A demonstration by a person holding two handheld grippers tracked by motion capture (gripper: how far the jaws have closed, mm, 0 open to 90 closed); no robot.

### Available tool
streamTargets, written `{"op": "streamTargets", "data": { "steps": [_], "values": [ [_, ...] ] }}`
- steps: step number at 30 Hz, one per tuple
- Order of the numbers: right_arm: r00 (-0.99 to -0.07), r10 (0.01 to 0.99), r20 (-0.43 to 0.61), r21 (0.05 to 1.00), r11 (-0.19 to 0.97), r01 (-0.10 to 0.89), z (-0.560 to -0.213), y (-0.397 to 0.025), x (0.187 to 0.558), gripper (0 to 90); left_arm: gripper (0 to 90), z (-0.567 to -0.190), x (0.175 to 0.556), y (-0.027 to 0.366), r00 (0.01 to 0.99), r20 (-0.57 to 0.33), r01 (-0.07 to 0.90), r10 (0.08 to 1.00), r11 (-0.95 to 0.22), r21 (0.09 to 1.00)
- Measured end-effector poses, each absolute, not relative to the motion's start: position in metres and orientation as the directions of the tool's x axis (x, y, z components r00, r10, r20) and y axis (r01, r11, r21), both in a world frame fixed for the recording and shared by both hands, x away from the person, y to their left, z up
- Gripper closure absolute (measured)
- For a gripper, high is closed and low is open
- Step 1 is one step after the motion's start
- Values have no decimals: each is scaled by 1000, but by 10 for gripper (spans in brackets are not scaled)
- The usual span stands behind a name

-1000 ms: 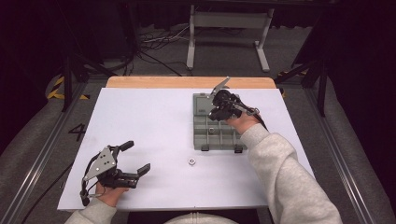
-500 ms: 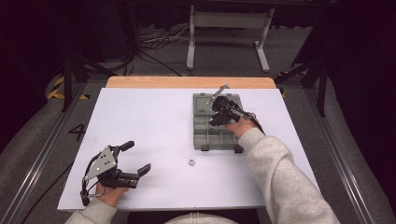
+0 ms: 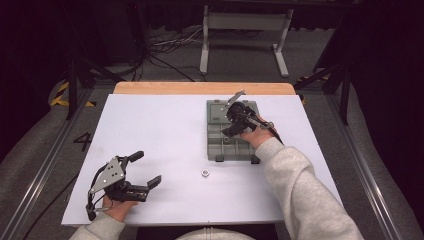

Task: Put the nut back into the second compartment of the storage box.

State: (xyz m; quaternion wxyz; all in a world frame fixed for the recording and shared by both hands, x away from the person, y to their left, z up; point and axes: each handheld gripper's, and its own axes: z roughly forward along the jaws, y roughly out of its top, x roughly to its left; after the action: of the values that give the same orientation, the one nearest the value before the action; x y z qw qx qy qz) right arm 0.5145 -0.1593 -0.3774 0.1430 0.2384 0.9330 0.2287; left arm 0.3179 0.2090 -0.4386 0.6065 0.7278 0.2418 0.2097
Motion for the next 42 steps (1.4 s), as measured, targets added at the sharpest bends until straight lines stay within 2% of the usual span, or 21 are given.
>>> {"op": "streamTargets", "data": {
  "steps": [2,4,11,21,31,33,42],
  "values": [
    [-847,508,-156,515,774,370,-370,-158,507,188,34,-439,318,209,795,13,97,606,-149,984],
    [-853,497,-161,525,775,353,-364,-155,500,154,34,-439,318,209,795,13,97,606,-149,984],
    [-898,404,-173,530,807,261,-346,-141,467,133,35,-439,318,209,796,13,98,606,-151,984],
    [-941,288,-181,517,841,158,-342,-113,431,134,34,-439,318,209,795,13,97,606,-149,984],
    [-967,210,-143,484,867,117,-364,-94,412,150,36,-438,317,209,795,15,93,606,-148,985],
    [-971,210,-117,468,873,133,-369,-91,409,156,36,-438,317,209,795,15,94,606,-148,985],
    [-986,161,-50,407,905,127,-400,-82,404,303,37,-438,317,209,796,19,91,605,-150,984]
  ]
}}
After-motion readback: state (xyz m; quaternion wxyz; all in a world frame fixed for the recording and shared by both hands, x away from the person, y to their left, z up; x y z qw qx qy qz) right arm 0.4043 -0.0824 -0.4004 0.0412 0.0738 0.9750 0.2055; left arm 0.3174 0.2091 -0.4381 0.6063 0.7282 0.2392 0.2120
